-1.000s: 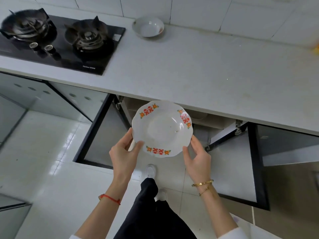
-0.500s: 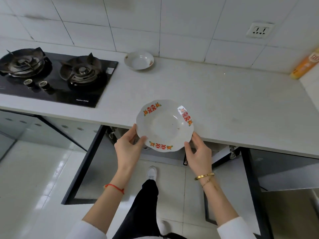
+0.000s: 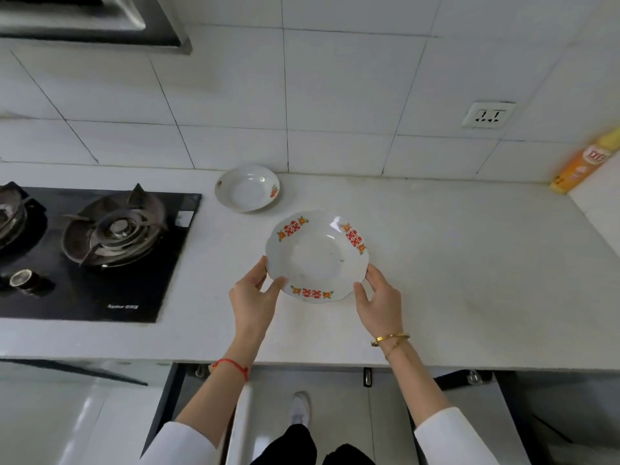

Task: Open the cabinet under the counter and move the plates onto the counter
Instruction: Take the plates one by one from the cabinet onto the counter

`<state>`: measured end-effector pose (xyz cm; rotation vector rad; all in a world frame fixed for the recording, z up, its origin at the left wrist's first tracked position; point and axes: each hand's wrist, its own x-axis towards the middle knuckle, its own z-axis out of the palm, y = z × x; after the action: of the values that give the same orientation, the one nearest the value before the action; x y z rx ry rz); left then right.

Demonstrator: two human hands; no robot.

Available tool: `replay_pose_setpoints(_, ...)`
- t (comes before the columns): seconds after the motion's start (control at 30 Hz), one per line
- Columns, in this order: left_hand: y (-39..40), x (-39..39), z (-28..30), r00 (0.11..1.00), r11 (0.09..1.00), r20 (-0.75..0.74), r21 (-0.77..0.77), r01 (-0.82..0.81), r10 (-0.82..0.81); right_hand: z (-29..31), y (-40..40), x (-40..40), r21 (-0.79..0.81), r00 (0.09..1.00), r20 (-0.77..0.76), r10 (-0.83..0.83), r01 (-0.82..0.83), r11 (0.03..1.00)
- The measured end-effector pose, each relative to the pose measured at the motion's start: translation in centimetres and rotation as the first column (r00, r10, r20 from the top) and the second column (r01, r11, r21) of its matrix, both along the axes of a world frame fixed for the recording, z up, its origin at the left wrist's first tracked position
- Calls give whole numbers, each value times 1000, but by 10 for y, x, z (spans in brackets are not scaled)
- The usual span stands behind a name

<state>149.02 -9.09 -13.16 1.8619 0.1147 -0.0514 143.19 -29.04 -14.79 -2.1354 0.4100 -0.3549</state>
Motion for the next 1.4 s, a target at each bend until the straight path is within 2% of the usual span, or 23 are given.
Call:
replay_pose_setpoints(0.53,-64,175,-35,996,998,-93,68,9,-3,-33,-62,186,-37,988,-152,-28,22,999)
replay_pose_setpoints(0.8,-100,240,-73,986,994,-158,102,-44,60,-68,-96,262,-8,970,-242,6,-8,1000)
replay_pose_setpoints(1.0,-111,265,-95,978,991,-185,105,-77,96,-86,-109,293,8,962,-265,70,-70,998)
replay_pose_setpoints(1.4,-120,282,-110,980,988,-186,143,-48,75,-103,-118,315,-10,948,-306,82,-89,996)
